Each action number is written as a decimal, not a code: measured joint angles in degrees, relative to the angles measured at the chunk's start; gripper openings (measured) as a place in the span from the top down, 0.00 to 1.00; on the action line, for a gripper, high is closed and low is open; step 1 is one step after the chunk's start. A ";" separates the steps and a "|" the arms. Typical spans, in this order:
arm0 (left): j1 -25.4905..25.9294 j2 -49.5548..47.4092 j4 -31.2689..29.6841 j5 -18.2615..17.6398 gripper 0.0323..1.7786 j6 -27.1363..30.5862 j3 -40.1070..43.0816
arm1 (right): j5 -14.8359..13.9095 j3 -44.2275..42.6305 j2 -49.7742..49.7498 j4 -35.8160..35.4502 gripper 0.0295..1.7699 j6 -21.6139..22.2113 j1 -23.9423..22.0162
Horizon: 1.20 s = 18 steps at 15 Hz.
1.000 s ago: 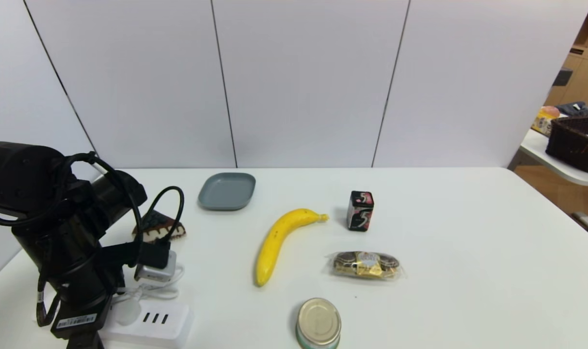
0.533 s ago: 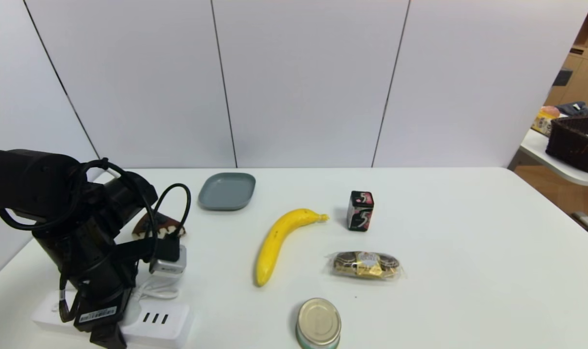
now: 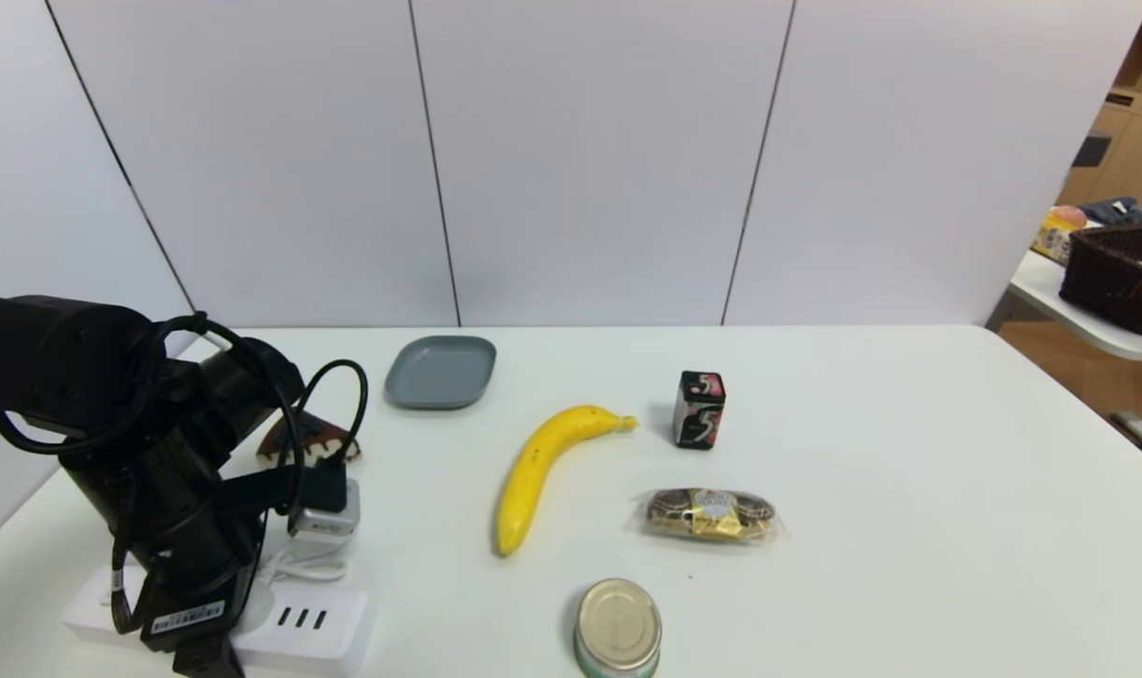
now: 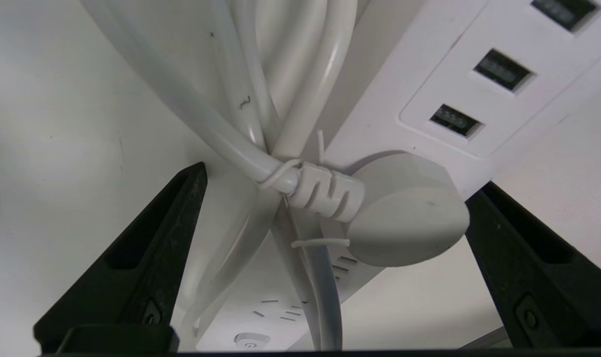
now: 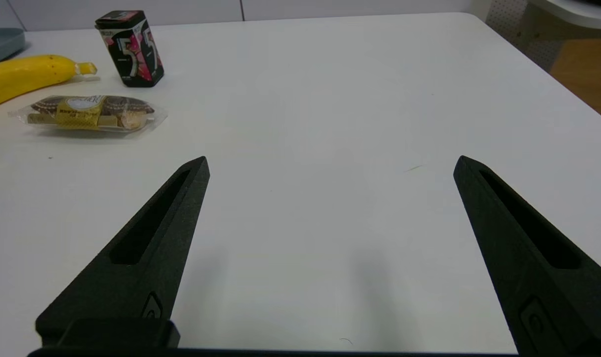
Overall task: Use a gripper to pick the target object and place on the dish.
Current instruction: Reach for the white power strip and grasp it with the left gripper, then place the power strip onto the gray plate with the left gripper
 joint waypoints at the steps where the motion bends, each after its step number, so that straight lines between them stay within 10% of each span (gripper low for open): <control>1: 0.00 -0.05 -0.04 -0.01 0.05 -0.07 0.11 | 0.00 0.00 0.00 0.05 0.03 0.00 0.00; 8: 0.00 -0.57 0.22 0.02 0.49 -0.07 0.28 | -0.02 0.00 0.00 0.05 0.03 0.00 0.00; 18: -0.49 -6.01 0.32 -1.52 0.53 -1.18 1.90 | -0.02 0.00 0.00 0.05 0.03 0.00 0.00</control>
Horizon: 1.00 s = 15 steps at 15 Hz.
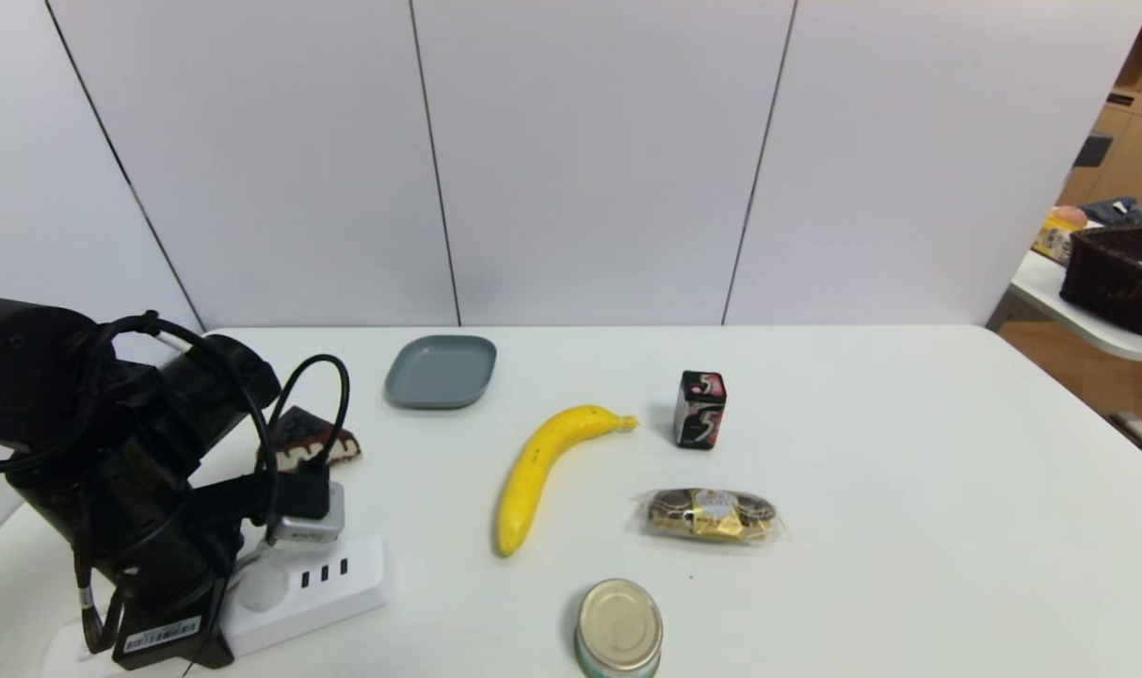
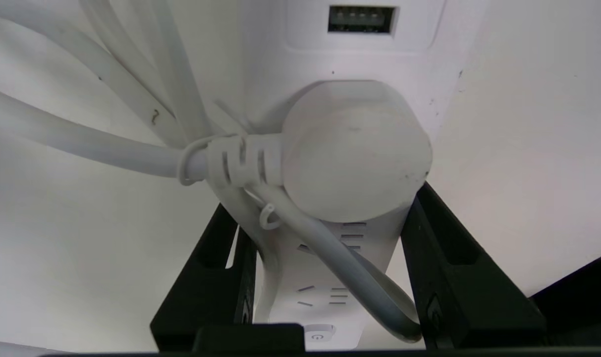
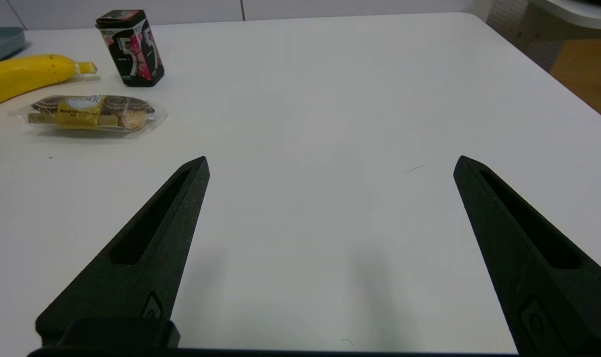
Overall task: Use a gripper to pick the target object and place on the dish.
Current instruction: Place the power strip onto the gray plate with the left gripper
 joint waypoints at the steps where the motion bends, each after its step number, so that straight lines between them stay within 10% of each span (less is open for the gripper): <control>1: -0.01 -1.07 -0.02 -0.68 0.53 -0.55 0.11 | 0.02 0.00 0.00 0.00 0.03 0.00 0.00; 15: 0.07 -3.36 0.22 -2.88 0.53 -4.19 -22.36 | 0.00 0.00 0.00 -0.02 0.03 -0.01 0.00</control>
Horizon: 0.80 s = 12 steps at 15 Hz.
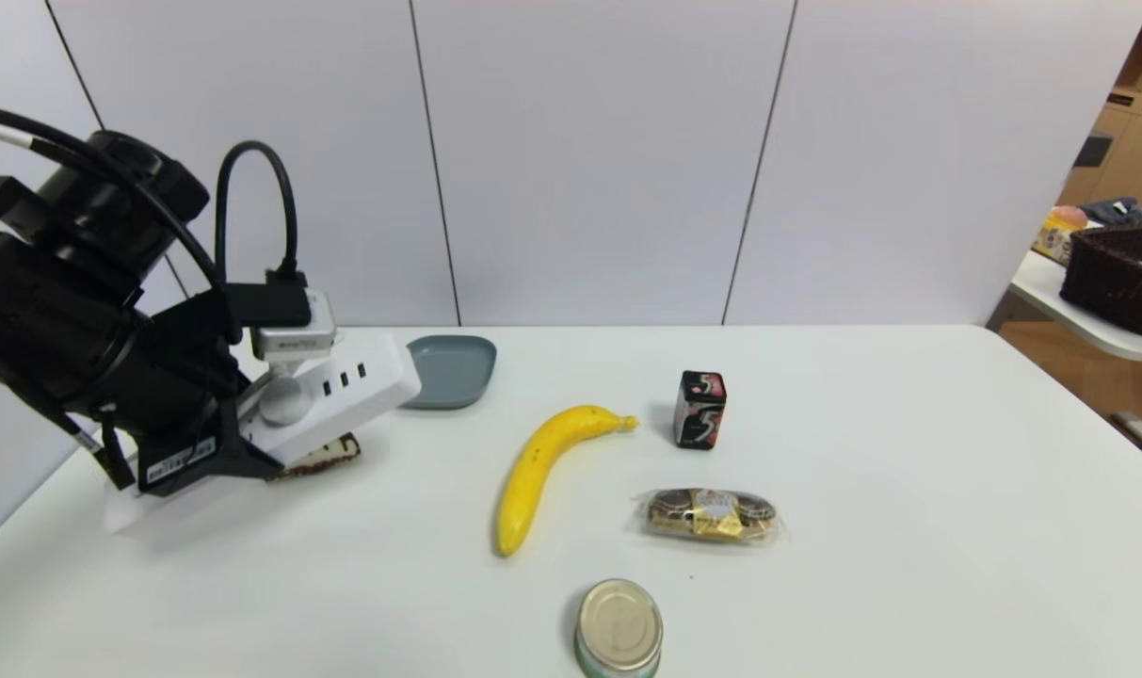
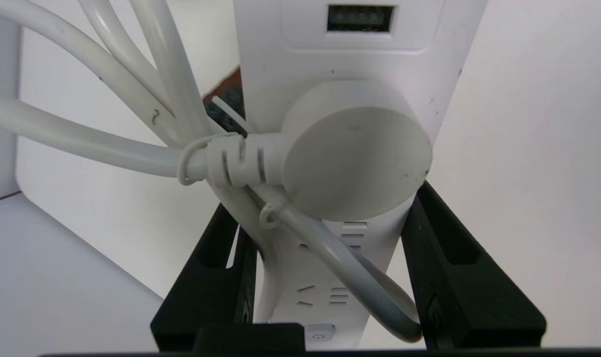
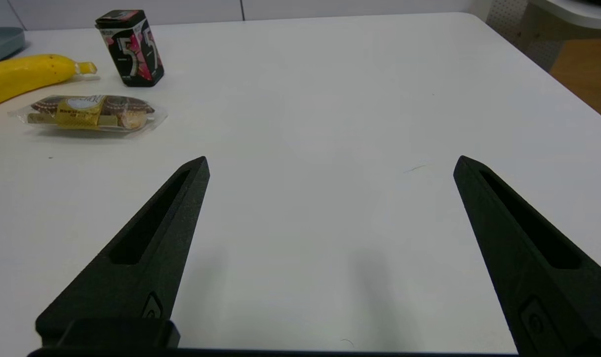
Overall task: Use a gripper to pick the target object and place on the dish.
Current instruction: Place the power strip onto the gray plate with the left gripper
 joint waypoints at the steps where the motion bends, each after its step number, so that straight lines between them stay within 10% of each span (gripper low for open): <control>1: -0.02 1.33 0.04 0.00 0.53 -0.60 -2.84 | 0.02 0.00 0.00 0.00 0.03 0.01 0.00; 12: 0.69 15.32 -0.32 0.16 0.53 -3.15 -25.31 | 0.00 0.00 0.00 -0.02 0.03 0.00 0.00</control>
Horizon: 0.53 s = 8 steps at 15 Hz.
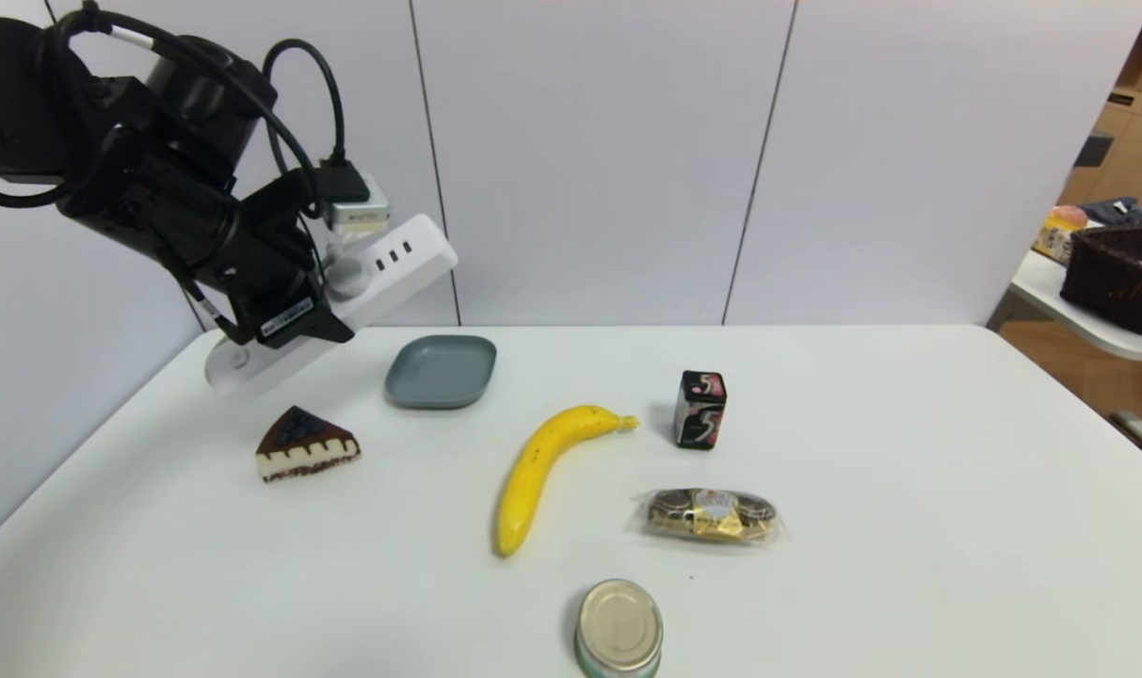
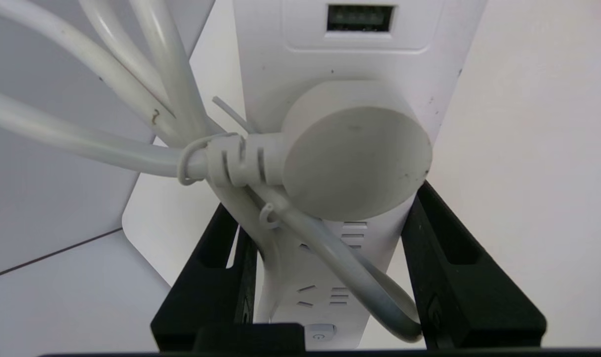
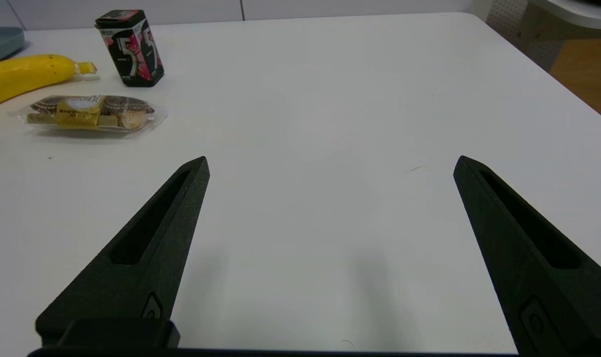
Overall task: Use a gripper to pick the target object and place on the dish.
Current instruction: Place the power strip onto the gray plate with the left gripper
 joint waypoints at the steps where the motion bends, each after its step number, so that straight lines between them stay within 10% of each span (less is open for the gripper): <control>1: 0.05 1.50 -0.06 0.02 0.53 -0.07 -1.65 | 0.00 0.00 0.00 0.02 0.03 0.00 0.00; 8: 0.79 11.36 -7.28 -0.74 0.53 -0.10 -6.42 | 0.05 0.00 0.00 0.05 0.03 0.01 0.00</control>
